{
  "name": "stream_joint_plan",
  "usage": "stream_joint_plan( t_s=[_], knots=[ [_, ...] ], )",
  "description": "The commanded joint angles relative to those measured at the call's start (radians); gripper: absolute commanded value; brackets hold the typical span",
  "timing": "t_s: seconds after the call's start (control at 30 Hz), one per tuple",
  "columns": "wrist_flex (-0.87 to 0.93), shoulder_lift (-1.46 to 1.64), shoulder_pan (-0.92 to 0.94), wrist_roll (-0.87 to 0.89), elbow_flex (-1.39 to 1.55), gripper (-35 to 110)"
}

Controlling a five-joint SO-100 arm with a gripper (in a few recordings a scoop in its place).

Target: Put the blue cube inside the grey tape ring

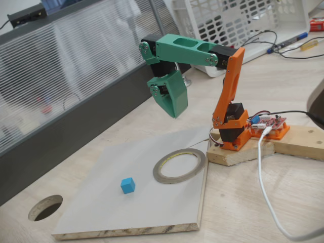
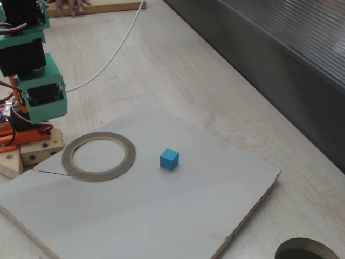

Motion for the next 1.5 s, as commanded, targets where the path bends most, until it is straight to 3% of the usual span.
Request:
stream_joint_plan(
  t_s=[0.0,1.23,1.47],
  knots=[
    [0.028,0.02,0.003,0.015,0.003,0],
    [0.028,0.018,-0.008,0.015,0.003,0],
    [0.028,-0.106,-0.026,0.009,-0.005,0]
  ],
)
